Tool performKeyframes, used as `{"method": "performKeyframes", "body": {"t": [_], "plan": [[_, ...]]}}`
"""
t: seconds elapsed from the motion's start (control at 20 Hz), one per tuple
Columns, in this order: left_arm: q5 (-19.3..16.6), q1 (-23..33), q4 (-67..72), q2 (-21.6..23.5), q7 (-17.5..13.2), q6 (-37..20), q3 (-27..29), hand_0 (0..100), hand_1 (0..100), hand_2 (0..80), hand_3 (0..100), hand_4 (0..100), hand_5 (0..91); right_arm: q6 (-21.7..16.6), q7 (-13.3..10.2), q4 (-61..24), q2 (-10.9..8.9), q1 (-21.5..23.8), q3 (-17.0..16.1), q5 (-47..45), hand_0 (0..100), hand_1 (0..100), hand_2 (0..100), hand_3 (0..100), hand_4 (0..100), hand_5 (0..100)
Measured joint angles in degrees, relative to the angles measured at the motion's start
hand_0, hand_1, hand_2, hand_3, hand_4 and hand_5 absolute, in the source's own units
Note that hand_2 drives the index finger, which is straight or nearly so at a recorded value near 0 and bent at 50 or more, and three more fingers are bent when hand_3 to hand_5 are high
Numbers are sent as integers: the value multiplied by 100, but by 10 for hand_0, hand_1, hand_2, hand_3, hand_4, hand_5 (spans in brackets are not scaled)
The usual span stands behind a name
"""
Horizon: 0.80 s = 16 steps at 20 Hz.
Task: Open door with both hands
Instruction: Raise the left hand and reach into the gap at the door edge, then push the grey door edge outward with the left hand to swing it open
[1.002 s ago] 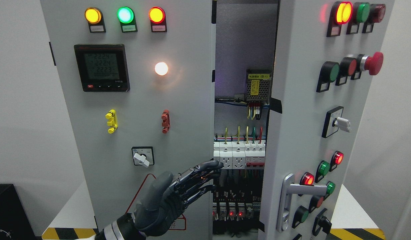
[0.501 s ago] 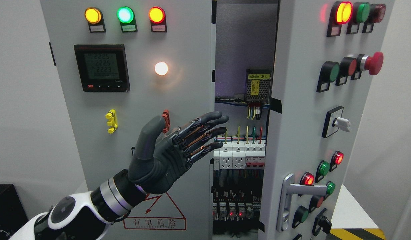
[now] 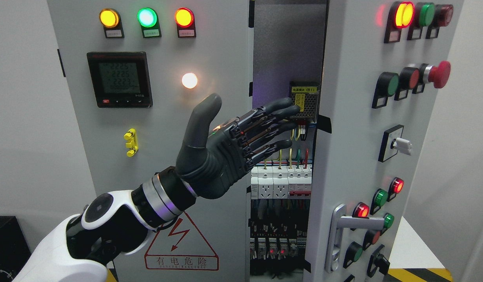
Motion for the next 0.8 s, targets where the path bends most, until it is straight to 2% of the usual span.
{"method": "performKeyframes", "body": {"t": [0.8], "plan": [[73,-384,460,-848,15,50,-584,0,0,0,0,0,0,7,0,0,0,0,0,-2,0,0,0,0,0,0]]}}
